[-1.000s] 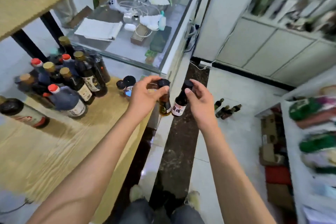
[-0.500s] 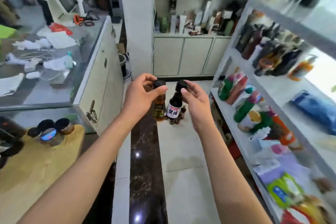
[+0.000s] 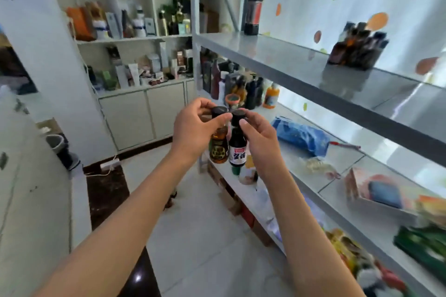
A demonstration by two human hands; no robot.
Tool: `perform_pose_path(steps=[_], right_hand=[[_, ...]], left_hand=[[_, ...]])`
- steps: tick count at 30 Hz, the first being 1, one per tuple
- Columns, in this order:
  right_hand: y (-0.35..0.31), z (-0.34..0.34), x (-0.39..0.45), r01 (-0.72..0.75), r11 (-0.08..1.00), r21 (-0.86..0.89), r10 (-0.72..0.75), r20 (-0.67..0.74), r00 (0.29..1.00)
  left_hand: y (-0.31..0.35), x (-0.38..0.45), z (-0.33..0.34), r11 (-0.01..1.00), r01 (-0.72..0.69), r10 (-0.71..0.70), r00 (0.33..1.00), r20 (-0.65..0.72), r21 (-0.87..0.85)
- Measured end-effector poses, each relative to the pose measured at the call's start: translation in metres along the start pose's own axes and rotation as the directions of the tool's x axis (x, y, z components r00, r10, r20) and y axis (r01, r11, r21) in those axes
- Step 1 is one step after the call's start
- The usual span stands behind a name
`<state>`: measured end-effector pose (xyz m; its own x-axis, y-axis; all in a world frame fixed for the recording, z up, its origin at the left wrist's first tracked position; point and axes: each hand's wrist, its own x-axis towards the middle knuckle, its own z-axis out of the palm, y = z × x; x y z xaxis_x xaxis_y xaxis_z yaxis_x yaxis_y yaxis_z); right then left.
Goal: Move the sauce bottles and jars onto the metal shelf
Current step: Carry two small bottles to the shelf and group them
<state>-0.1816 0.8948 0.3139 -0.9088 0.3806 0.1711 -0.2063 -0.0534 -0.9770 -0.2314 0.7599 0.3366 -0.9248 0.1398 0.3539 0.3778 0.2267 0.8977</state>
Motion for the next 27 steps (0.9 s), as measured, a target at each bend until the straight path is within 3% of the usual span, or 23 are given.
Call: perform_pose_path(steps=[10,16,27], right_hand=[[-0.045,-0.106,0.060,0.164,0.986,0.011,-0.153,-0.290,0.945],[-0.071,-0.144,0.128,0.241,0.970,-0.028,-0.231,-0.409,0.883],[-0.089,-0.191,0.287,0.171,0.960,-0.220,-0.272,-0.600,0.752]], left_hand=[[0.053,0.081,0.132,0.986,-0.127,0.152,0.949,0.277,-0.107],[0.080,0.155,0.192,0.956,-0.211,0.272,0.898,0.344,-0.205],[0.077,0.304,0.305,0.915,-0.219,0.362,0.816,0.452,-0.339]])
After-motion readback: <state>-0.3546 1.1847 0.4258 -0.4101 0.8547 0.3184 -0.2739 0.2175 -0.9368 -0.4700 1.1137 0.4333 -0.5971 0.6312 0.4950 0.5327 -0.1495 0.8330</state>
